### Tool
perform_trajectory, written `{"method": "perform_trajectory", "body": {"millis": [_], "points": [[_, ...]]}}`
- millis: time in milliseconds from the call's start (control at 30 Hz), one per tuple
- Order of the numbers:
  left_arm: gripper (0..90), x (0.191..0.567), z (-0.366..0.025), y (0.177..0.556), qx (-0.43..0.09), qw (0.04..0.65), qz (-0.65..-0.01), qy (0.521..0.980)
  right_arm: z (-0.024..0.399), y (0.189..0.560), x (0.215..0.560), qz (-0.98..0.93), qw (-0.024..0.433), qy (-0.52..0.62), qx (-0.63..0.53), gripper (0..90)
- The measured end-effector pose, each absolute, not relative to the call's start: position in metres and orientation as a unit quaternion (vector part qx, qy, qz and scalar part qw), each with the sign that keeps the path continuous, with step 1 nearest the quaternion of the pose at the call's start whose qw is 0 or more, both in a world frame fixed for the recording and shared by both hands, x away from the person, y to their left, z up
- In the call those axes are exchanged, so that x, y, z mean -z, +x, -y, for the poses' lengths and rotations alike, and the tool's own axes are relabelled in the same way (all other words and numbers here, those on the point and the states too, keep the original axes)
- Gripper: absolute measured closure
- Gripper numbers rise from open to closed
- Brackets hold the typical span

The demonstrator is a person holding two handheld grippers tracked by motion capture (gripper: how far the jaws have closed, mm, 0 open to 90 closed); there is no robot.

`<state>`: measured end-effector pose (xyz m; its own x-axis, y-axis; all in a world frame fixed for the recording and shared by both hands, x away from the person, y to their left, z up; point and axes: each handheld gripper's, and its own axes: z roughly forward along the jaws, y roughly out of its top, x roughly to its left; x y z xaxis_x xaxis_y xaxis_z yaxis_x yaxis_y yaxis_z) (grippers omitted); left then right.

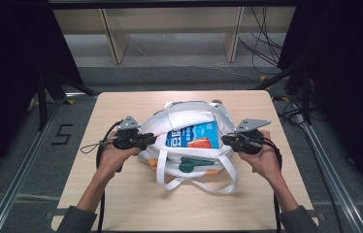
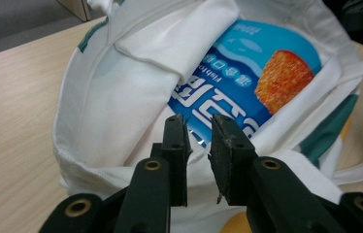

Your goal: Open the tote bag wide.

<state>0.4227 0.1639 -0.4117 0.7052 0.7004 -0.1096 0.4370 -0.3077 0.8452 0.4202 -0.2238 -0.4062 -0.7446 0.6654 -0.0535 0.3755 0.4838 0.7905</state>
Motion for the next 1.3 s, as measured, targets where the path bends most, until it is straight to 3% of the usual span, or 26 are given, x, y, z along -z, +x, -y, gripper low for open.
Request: {"method": "perform_trajectory", "body": {"millis": [667, 1300], "points": [[54.1, 0.403, -0.172, 0.403, -0.132, 0.486, -0.355, 0.788, 0.238, 0.415, 0.4, -0.817, 0.199, 0.326, -0.432, 69.1], [38.7, 0.402, -0.172, 0.384, -0.133, 0.492, -0.338, 0.791, 0.237, 0.399, 0.4, -0.803, 0.199, 0.342, -0.447, 46.4]]}}
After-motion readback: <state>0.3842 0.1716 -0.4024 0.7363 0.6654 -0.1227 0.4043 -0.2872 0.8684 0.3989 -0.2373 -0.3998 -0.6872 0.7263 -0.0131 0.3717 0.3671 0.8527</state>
